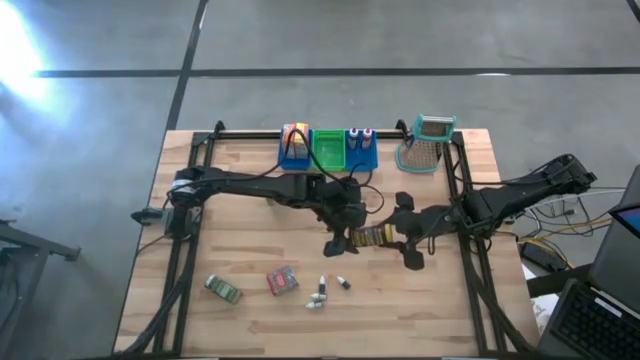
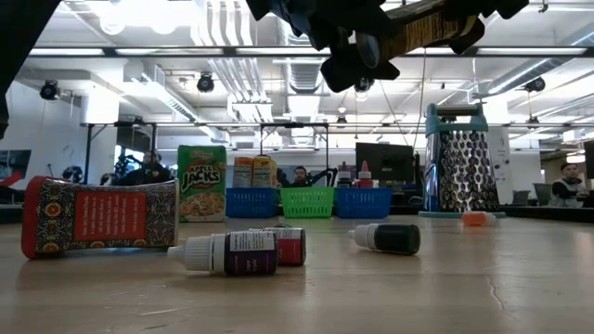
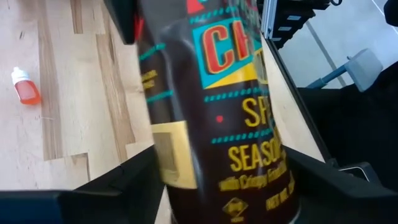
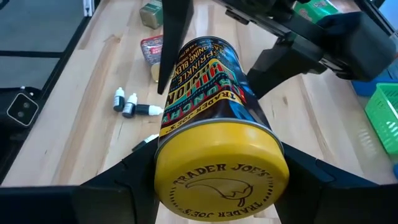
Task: Pick & Place Kitchen Items
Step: Put the yellow seasoning can into the green bin
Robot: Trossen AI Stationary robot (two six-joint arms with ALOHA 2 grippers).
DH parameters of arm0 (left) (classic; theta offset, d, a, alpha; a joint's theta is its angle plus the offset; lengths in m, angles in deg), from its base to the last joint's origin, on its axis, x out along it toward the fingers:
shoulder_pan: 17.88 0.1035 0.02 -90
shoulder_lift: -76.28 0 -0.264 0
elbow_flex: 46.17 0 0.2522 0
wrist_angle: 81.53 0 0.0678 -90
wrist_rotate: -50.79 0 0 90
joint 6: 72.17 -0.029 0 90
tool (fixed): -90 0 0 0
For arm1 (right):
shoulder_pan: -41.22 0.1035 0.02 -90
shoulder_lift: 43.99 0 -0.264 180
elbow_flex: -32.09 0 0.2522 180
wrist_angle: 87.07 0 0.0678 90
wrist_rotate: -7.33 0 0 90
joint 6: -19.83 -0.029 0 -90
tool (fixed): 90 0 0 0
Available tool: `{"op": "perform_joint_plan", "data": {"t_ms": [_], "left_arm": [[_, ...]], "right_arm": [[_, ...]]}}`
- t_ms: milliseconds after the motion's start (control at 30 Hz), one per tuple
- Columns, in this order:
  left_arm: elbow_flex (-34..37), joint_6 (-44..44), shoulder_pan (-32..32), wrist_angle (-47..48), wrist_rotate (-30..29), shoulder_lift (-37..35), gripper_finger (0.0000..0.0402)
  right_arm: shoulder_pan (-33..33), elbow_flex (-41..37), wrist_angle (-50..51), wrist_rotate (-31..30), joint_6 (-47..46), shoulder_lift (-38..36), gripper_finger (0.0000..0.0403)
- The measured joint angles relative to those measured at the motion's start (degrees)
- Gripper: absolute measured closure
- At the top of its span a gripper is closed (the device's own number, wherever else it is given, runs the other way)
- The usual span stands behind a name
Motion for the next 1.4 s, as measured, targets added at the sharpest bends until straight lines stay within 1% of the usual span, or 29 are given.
{"op": "perform_joint_plan", "data": {"t_ms": [233, 433, 533, 733, 800, 900, 1000, 1067, 1167, 1400], "left_arm": [[0.0, 0.4, 0.0, 0.1, 0.0, 0.0, 0.0163], [0.0, 0.5, 0.0, 0.2, 0.1, 0.0, 0.0161], [0.0, -0.7, 0.0, 0.4, 0.0, 0.0, 0.0160], [0.0, -2.7, 0.0, 1.5, -0.1, 0.0, 0.0168], [0.0, -2.6, 0.1, 1.5, -1.1, 0.0, 0.0168], [0.0, -2.6, 0.1, 2.7, -4.2, -0.1, 0.0171], [0.0, -2.5, 0.1, 5.0, -7.6, -0.1, 0.0177], [0.0, -2.3, 0.1, 5.6, -8.9, -0.1, 0.0179], [0.0, -2.3, 0.1, 6.2, -9.0, -0.1, 0.0181], [0.1, -2.6, 0.1, 6.1, -9.2, -0.1, 0.0181]], "right_arm": [[0.0, 0.0, 0.1, 0.1, 0.0, 0.0, 0.0172], [0.0, 0.0, 0.1, 0.9, -0.4, 0.0, 0.0173], [0.0, 0.0, -0.2, 1.1, -0.7, 0.0, 0.0161], [0.1, 0.0, -0.1, 2.0, -0.9, 0.0, 0.0126], [0.1, 0.0, -0.1, 2.2, -1.4, 0.0, 0.0116], [0.1, 0.0, 0.1, 3.2, -2.8, 0.0, 0.0103], [0.1, 0.0, 3.0, 4.1, -4.6, -0.2, 0.0094], [0.1, 0.0, 5.2, 4.2, -6.2, -0.2, 0.0091], [0.0, 0.0, 7.3, 4.2, -7.7, -0.2, 0.0094], [0.6, 0.0, 8.0, 4.2, -8.6, -0.2, 0.0126]]}}
